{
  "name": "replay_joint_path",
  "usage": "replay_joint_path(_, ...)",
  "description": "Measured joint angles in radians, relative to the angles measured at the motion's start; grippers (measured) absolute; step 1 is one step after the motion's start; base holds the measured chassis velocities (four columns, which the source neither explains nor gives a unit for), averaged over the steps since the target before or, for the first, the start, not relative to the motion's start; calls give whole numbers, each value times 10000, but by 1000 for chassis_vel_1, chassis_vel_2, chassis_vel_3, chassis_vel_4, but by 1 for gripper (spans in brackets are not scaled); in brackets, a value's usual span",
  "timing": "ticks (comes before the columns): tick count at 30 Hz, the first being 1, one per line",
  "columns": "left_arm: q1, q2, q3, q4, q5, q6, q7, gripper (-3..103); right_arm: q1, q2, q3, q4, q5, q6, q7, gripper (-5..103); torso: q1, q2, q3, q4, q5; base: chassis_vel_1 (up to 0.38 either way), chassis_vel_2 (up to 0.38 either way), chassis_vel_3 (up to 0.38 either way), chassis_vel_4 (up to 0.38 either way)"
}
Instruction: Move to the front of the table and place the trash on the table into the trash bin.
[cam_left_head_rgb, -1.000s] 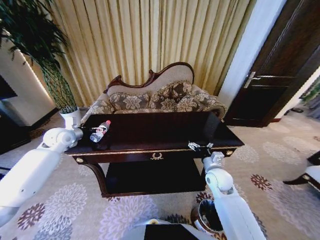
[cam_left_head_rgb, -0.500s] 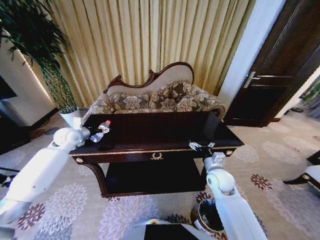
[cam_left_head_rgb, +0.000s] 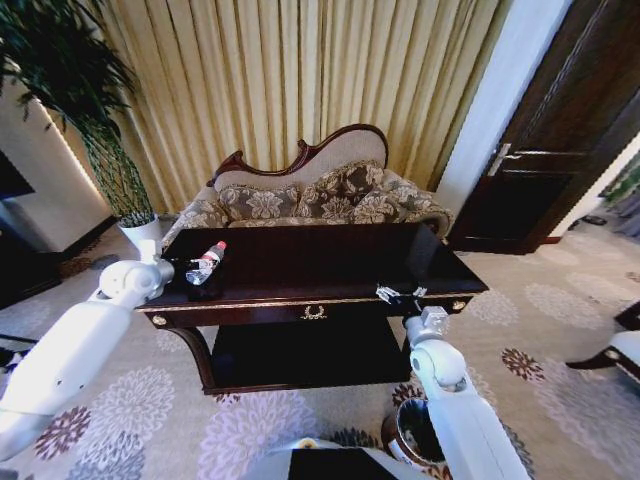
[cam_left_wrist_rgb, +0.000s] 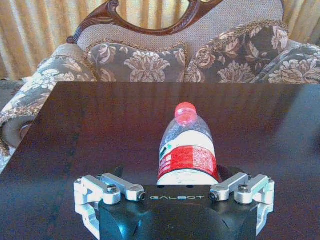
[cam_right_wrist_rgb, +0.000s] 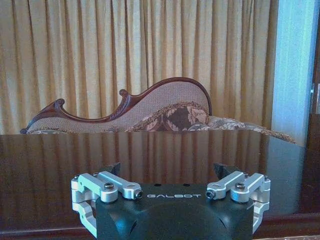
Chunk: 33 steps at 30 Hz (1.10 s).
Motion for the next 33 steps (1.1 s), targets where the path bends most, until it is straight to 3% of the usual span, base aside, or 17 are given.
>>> replay_joint_path(14, 193, 61, -105, -120, -9, -12, 115, 103, -19, -6, 3, 32, -51, 66, 0, 100, 1, 0, 0, 1, 0, 0, 0, 0, 0)
replay_joint_path(19, 199, 54, -105, -151, -22, -11, 208, 89, -40, -4, 9, 43, -55, 101, 0, 100, 0, 0, 0, 1, -1, 0, 0, 0, 0)
replay_joint_path(24, 306, 58, -229, -240, -55, -9, 251, 68, -75, -19, 22, 117, -59, 114, 0, 100, 0, 0, 0, 1, -2, 0, 0, 0, 0)
replay_joint_path(25, 306, 58, -229, -240, -55, -9, 251, 68, -75, -19, 22, 117, -59, 114, 0, 100, 0, 0, 0, 1, -2, 0, 0, 0, 0)
replay_joint_path(28, 390, 142, -394, -312, -62, -4, 267, 53, -97, -12, 26, 151, -61, 116, 0, 100, 1, 0, 1, 2, -3, 0, 0, 0, 0)
replay_joint_path(33, 551, 240, -649, -511, -59, -87, 305, 46, -127, 45, 24, 215, -71, 117, 0, 100, 1, -1, 1, 1, -1, 0, 0, 0, 0)
